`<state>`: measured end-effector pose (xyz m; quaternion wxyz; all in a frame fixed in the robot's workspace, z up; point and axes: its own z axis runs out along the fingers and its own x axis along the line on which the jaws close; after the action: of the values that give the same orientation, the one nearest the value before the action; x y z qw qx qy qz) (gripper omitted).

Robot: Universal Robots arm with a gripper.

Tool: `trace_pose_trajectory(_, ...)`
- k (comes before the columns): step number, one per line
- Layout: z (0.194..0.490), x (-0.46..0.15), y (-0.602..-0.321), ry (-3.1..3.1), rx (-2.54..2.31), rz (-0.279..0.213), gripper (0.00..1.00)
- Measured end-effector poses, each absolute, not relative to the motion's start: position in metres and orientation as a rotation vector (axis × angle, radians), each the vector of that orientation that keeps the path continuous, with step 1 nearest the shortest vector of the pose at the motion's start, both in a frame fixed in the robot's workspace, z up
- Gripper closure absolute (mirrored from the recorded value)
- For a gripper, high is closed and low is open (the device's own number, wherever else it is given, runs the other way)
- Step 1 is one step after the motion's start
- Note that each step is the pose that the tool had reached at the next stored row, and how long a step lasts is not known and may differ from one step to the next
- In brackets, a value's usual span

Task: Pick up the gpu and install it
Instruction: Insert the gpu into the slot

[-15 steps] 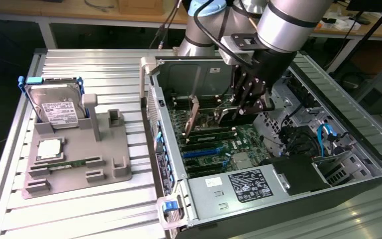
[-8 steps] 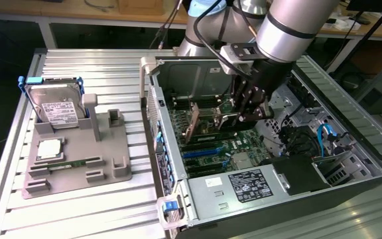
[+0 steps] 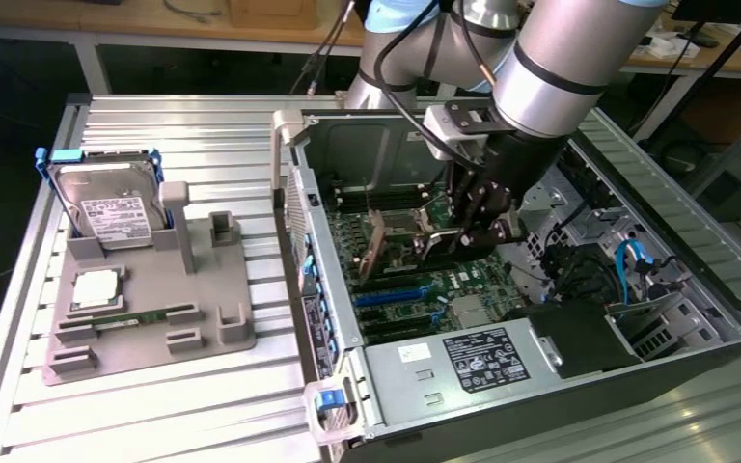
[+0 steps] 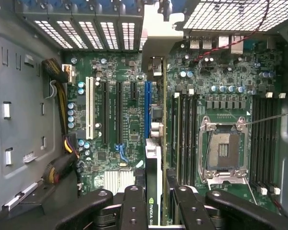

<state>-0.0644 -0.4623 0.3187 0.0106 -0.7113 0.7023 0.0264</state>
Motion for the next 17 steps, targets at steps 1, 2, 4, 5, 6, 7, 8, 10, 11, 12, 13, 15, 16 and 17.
trace_pose_trajectory(1, 0.3168, -0.0644, -0.4623, 2.191, -2.219, 0.084, 0.73)
trace_pose_trajectory(2, 0.3167, -0.0644, -0.4623, 2.191, -2.219, 0.084, 0.73)
trace_pose_trajectory(4, 0.3166, -0.0644, -0.4623, 2.191, -2.219, 0.084, 0.73)
trace_pose_trajectory(5, 0.3165, -0.0646, -0.4623, 2.191, -2.219, 0.084, 0.73)
trace_pose_trajectory(6, 0.3163, -0.0655, -0.4623, 2.190, -2.219, 0.084, 0.73)
trace_pose_trajectory(7, 0.3161, -0.0671, -0.4623, 2.190, -2.219, 0.084, 0.73)
trace_pose_trajectory(8, 0.3158, -0.0685, -0.4623, 2.191, -2.218, 0.084, 0.73)
trace_pose_trajectory(10, 0.3153, -0.0702, -0.4623, 2.191, -2.219, 0.084, 0.73)
trace_pose_trajectory(11, 0.3152, -0.0708, -0.4623, 2.191, -2.219, 0.084, 0.73)
trace_pose_trajectory(12, 0.3150, -0.0710, -0.4624, 2.191, -2.219, 0.084, 0.73)
trace_pose_trajectory(13, 0.3147, -0.0714, -0.4623, 2.191, -2.218, 0.085, 0.73)
trace_pose_trajectory(15, 0.3144, -0.0718, -0.4623, 2.190, -2.218, 0.086, 0.73)
trace_pose_trajectory(16, 0.3143, -0.0722, -0.4625, 2.190, -2.217, 0.087, 0.73)
trace_pose_trajectory(17, 0.3142, -0.0726, -0.4626, 2.189, -2.217, 0.087, 0.73)
